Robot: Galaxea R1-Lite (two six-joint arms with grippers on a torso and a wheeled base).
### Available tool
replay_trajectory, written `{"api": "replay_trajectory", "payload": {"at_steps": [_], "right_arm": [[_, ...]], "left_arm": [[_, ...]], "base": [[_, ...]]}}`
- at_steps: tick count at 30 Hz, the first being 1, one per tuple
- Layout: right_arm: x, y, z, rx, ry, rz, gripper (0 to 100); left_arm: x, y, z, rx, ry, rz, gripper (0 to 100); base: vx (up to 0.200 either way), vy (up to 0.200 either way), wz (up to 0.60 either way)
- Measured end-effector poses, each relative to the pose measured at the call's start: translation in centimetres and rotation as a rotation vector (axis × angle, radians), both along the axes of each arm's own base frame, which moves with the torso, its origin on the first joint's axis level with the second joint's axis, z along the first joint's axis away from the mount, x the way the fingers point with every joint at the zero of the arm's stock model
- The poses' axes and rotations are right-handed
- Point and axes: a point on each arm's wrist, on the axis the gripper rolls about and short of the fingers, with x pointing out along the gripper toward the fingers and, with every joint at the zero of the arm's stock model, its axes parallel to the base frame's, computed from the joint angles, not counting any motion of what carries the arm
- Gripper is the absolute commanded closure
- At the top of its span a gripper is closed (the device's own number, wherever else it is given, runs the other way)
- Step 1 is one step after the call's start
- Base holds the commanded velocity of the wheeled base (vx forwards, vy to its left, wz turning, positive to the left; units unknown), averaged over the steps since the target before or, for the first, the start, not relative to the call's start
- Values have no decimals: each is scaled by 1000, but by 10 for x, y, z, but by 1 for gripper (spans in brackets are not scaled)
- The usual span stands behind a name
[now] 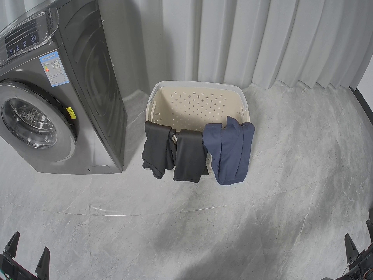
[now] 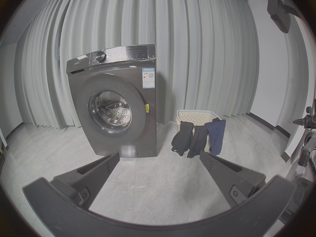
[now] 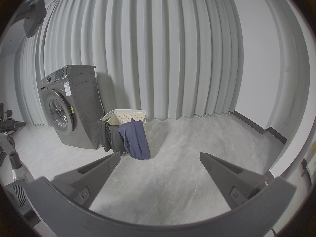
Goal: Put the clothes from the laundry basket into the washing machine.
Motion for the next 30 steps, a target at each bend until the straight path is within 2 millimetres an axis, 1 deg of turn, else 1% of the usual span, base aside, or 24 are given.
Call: {"api": "replay_trajectory", "payload": {"at_steps": [3, 15, 27, 30], "right_arm": [[0, 0, 0, 0, 0, 0, 0], [0, 0, 0, 0, 0, 0, 0], [0, 0, 0, 0, 0, 0, 0], [0, 0, 0, 0, 0, 0, 0]], "left_arm": [[0, 0, 0, 0, 0, -1, 0], [0, 0, 0, 0, 0, -1, 0], [0, 0, 0, 0, 0, 0, 0], [0, 0, 0, 0, 0, -1, 0]], "base": [[0, 0, 0], [0, -200, 0], [0, 0, 0], [200, 0, 0]]}}
